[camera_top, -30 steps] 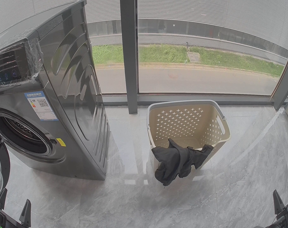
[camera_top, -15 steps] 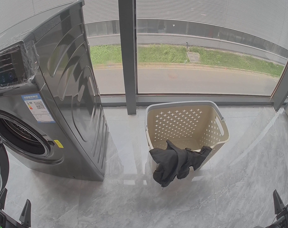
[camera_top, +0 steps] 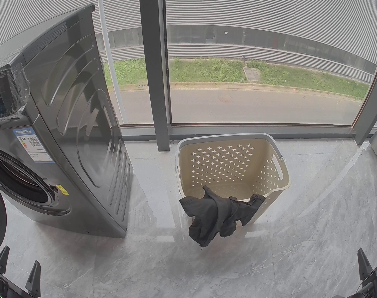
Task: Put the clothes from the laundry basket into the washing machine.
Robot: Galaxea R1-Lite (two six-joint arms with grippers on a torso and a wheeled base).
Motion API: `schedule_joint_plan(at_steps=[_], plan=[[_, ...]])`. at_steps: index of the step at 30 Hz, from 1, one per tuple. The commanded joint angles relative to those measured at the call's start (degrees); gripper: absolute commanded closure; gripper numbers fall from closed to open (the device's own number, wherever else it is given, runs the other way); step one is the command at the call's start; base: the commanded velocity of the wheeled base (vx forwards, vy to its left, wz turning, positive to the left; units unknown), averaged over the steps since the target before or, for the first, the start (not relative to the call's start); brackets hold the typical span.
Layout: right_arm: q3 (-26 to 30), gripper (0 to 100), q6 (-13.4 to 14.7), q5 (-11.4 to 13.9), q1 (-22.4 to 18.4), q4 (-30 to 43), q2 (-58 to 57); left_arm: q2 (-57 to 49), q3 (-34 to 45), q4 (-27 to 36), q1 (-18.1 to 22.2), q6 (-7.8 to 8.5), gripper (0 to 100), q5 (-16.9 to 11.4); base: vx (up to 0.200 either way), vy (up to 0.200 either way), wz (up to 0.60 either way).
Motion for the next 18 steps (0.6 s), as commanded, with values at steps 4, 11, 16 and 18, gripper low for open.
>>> schedule_joint_plan(at_steps=[4,11,16,18], plan=[[1.0,0,0.0,0.0,0.0,0.0,-0.9,-0.9,0.9,-0.1,0.0,-0.02,0,0.0,0.000,0.000,0.00],[0.7,0,0.0,0.1,0.0,0.7,-0.9,-0.9,0.9,-0.1,0.0,-0.11,0,0.0,0.057,0.000,0.00],[1.0,0,-0.1,0.3,0.0,0.0,-0.9,-0.9,0.9,-0.1,0.0,-0.11,0,0.0,0.160,0.000,0.00],[1.0,0,0.0,0.3,0.1,0.0,-0.9,-0.9,1.0,0.0,0.0,-0.11,0,0.0,0.000,0.000,0.00]])
